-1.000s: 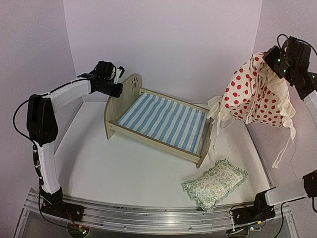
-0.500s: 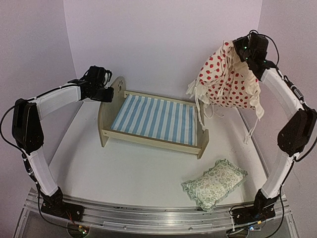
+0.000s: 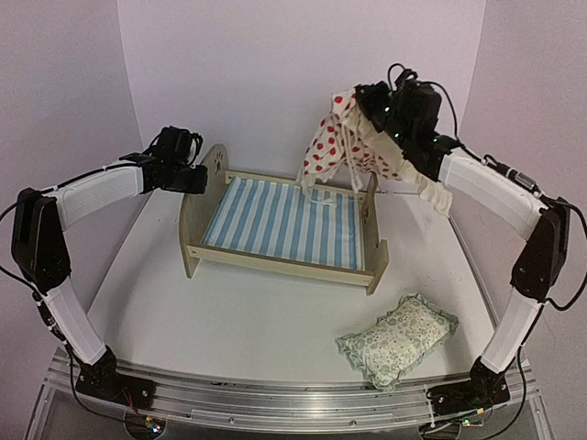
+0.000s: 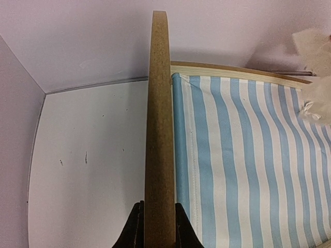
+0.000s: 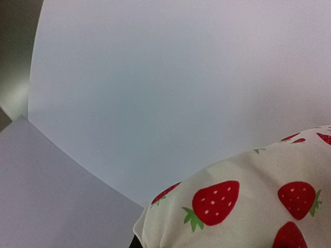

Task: Set up the pet bed
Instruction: Rotate the bed frame at the center of the board, then place the mattress on the bed frame.

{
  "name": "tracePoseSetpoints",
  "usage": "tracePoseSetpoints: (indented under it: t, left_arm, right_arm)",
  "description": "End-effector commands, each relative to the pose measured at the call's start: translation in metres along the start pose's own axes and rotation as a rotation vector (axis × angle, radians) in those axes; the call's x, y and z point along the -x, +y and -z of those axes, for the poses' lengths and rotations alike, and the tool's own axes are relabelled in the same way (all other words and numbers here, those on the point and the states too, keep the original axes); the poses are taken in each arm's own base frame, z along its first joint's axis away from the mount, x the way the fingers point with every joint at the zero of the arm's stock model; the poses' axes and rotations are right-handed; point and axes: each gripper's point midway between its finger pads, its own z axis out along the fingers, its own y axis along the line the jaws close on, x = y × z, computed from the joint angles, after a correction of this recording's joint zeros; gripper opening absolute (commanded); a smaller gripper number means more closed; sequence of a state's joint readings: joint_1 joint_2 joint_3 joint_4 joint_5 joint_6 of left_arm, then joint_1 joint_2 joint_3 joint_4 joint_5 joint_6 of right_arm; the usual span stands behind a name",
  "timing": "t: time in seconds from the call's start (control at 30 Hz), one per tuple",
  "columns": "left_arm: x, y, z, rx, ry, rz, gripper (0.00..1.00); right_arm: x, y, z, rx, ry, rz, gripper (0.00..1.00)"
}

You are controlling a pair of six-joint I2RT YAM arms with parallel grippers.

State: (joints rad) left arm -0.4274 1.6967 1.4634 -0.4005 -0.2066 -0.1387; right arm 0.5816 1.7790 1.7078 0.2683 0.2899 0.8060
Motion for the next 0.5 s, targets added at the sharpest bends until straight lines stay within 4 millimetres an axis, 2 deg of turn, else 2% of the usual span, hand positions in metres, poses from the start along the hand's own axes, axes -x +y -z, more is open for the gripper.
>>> tracePoseSetpoints:
  t: [0.0, 0.2, 0.27, 0.33, 0.47]
  left_arm:
    - [-0.039, -0.022, -0.014, -0.093, 0.080, 0.147, 0.23]
    - [-0.034, -0.021, -0.003, -0.106, 0.051, 0.085, 0.45]
    - [-0.029, -0.021, 0.002, -0.112, 0.040, 0.071, 0.56]
    - [-0.025, -0.021, 0.008, -0.114, 0.023, 0.075, 0.76]
    - [-0.013, -0.018, 0.022, -0.115, -0.003, 0.083, 0.94]
  right_arm:
    - [-0.040, -0.001, 0.015, 0.036, 0.029, 0.053, 0.00]
    - [-0.109, -0.067, 0.024, -0.088, 0.157, 0.067, 0.00]
    - [-0.131, -0.084, 0.029, -0.113, 0.211, 0.069, 0.00]
    - [-0.154, -0.098, 0.036, -0.126, 0.277, 0.075, 0.00]
    - [-0.204, -0.125, 0.057, -0.144, 0.439, 0.107, 0.00]
